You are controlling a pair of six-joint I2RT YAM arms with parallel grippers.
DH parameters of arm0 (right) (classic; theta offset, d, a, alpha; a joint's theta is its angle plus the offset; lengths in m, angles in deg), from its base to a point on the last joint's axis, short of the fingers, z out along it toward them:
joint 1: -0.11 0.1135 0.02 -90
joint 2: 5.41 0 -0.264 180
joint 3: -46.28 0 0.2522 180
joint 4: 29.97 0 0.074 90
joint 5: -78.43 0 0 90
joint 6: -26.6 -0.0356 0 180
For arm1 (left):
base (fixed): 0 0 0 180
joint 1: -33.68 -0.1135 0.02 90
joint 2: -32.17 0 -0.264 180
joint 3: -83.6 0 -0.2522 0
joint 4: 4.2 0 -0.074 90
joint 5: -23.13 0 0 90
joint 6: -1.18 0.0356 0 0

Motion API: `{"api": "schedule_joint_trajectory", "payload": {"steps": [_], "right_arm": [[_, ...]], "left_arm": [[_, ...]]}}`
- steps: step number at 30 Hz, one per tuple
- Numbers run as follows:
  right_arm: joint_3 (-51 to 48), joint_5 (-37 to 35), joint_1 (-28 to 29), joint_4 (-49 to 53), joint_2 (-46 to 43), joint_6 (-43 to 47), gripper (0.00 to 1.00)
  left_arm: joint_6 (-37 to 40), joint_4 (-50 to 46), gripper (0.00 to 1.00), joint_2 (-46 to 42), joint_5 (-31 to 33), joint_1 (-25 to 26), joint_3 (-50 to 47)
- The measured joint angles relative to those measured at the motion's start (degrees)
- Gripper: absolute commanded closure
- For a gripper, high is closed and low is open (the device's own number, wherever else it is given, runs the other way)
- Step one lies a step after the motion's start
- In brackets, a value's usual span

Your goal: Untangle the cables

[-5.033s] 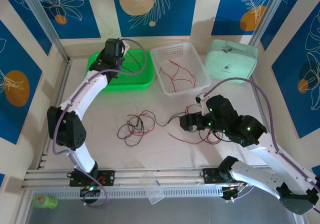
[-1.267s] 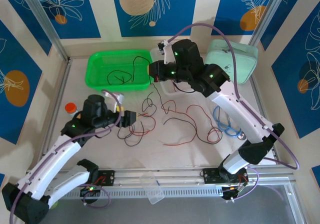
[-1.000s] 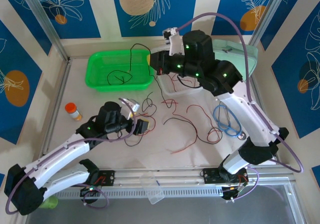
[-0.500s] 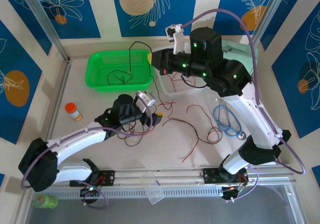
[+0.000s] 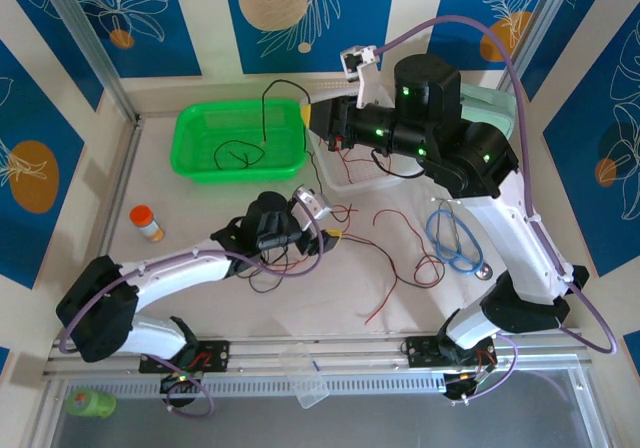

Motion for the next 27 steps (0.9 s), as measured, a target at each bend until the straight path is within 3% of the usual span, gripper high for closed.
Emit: {"api": "schedule_joint_trajectory", "payload": {"steps": [3, 5, 10, 15, 19, 27], "right_arm": [[0.0, 0.0, 0.1, 0.1, -0.3, 0.0, 1.00], [0.0, 0.0, 0.2, 0.2, -0.6, 0.0, 1.00], [0.3, -0.6, 0.3, 0.7, -1.4, 0.0, 1.00], [3.0, -2.3, 0.2, 1.4, -1.1, 0.6, 1.00], [9.0, -2.8, -0.7, 1.2, 1.4, 2.1, 1.00], [25.7, 1.2, -7.3, 0.0, 15.6, 3.0, 1.00]], "left_arm": [[0.3, 1.8, 0.41, 1.2, 2.1, 0.0, 1.0], [0.0, 3.3, 0.61, 1.9, 3.1, 0.0, 1.5], [0.2, 4.2, 1.00, 2.8, 4.0, 0.2, 1.9], [-0.7, 5.2, 1.00, 2.5, 5.4, 0.8, 0.2], [-3.1, 6.3, 1.00, 0.3, 7.1, 1.3, -7.3], [-7.3, 4.8, 1.00, -6.2, 11.0, 2.4, -17.0]]}}
